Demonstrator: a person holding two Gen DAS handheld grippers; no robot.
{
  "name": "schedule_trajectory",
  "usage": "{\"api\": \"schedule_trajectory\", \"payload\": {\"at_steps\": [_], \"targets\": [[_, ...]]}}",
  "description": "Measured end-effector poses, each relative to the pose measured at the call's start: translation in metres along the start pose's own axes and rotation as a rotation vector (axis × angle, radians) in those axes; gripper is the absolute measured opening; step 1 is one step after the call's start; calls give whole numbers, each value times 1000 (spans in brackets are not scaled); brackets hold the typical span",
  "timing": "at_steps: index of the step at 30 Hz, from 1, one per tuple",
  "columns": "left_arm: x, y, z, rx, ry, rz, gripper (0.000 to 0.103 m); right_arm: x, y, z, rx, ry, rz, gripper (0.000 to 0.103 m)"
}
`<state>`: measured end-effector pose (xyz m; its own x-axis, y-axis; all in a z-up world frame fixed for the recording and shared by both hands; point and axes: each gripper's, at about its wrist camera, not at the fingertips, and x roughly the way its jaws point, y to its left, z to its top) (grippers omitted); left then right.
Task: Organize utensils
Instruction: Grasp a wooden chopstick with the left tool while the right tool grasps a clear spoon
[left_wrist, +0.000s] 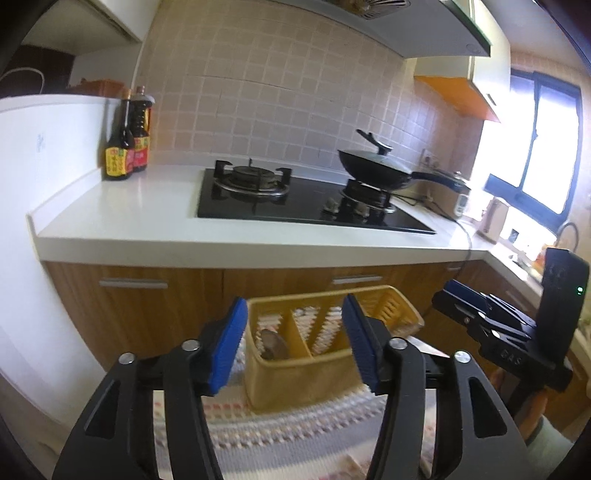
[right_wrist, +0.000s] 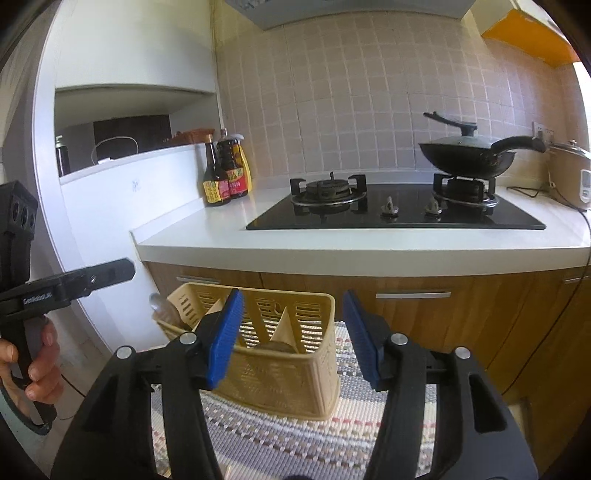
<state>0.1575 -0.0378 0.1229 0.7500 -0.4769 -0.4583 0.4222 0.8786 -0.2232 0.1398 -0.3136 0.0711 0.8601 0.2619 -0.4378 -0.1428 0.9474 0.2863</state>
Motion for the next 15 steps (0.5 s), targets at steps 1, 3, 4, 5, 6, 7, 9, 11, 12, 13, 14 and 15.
{"api": "schedule_trajectory", "payload": {"at_steps": [1, 3, 4, 5, 6, 7, 9, 11, 12, 13, 14, 15], "targets": [[-5, -1, -2, -5, 4, -9, 56, -6, 1, 0, 2, 5, -4, 52], [-17, -3, -6, -18, 14, -22, 63, -18, 3, 0, 8, 13, -6, 52], [-22, -4, -8, -21, 15, -30, 63, -24, 4, 0, 11, 17, -16, 52], [-26, -5, -10, -21, 16, -39, 63, -28, 5, -1, 13, 25, -22, 52], [-32, -7, -13, -21, 22, -48, 63, -33, 7, -2, 14, 44, -29, 52], [-37, -8, -17, -21, 34, -48, 63, -36, 8, -4, 12, 63, -35, 52], [-42, -11, -24, -21, 69, -39, 63, -40, 12, -8, 2, 116, -43, 52], [-45, -12, -32, -23, 105, -43, 63, -42, 15, -15, -3, 175, -43, 52], [-45, -12, -38, -29, 140, -41, 63, -43, 17, -19, -4, 211, -41, 52], [-44, -11, -43, -36, 171, -37, 63, -42, 19, -24, -6, 243, -39, 52], [-41, -9, -51, -45, 217, -36, 62, -41, 20, -29, -5, 276, -36, 52], [-39, -8, -58, -53, 247, -39, 62, -40, 21, -33, 0, 309, -32, 52]]}}
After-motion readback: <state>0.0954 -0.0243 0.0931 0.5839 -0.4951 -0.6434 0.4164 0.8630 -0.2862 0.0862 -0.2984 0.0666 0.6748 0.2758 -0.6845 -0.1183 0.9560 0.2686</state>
